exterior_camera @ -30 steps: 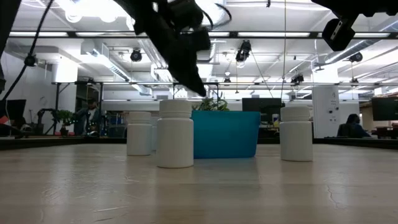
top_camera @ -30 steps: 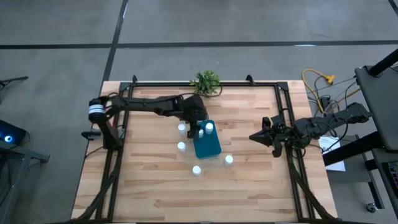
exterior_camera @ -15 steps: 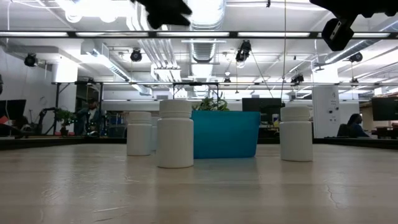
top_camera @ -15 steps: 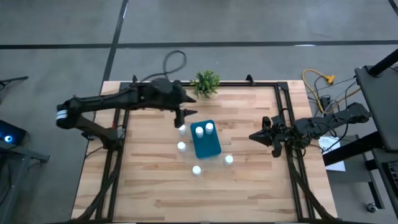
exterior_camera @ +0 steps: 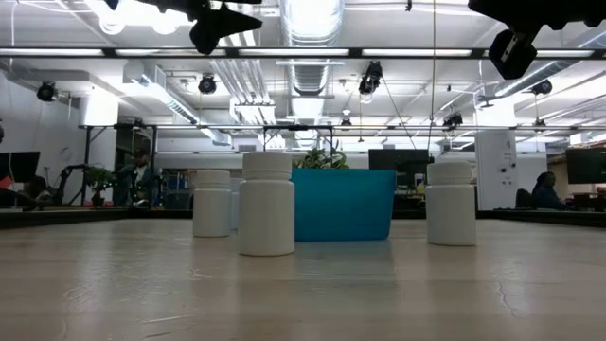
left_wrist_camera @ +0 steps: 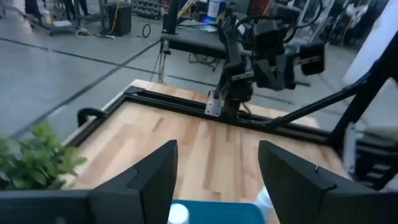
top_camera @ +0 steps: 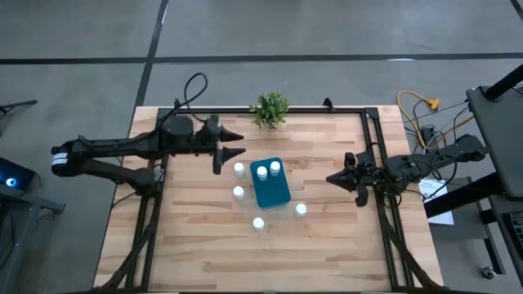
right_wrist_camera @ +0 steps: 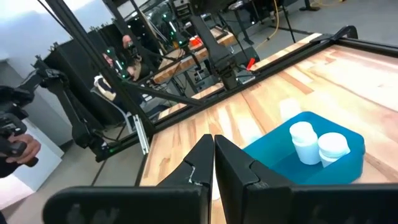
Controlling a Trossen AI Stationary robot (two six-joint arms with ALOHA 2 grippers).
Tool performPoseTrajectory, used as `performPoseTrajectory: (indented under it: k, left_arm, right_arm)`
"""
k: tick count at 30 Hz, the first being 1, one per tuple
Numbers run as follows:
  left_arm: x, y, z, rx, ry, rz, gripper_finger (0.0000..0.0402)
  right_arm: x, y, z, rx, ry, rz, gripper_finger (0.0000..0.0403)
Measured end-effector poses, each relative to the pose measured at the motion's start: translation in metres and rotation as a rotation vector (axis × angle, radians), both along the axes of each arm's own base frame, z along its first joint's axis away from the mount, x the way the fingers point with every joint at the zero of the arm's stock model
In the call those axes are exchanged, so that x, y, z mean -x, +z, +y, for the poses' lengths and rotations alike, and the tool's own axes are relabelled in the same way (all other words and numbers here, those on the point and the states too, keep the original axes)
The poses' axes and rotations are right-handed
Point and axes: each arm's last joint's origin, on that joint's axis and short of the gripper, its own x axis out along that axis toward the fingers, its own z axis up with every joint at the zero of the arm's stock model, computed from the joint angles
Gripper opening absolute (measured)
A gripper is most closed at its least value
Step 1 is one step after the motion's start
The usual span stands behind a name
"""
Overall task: Pick and place pill bottles into a basket
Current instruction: Put the white medicine bottle into the blue bin
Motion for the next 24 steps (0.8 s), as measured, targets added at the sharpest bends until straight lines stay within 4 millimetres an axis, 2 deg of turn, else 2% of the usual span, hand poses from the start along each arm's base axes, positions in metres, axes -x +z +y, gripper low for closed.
performPoseTrajectory:
  k: [6,10,16,24]
  left_arm:
    - [0.008,-0.018,-0.006,0.035,-0.015,0.021,0.0205]
    - [0.008,-0.022,-0.012,0.055,-0.037,0.013,0.0205]
    - [0.009,-0.043,-0.016,0.086,-0.028,0.068,0.0205]
    - [0.029,-0.053,-0.018,0.108,0.021,-0.112,0.0205]
  right_arm:
    - [-0.006,-0.005,0.002,0.007,-0.001,0.039,0.0008]
    - [-0.01,-0.009,0.003,0.016,-0.002,0.069,0.0008]
    - [-0.015,-0.013,0.005,0.025,-0.021,0.092,0.0008]
    - [-0.018,-0.011,0.006,0.028,-0.026,0.067,0.0008]
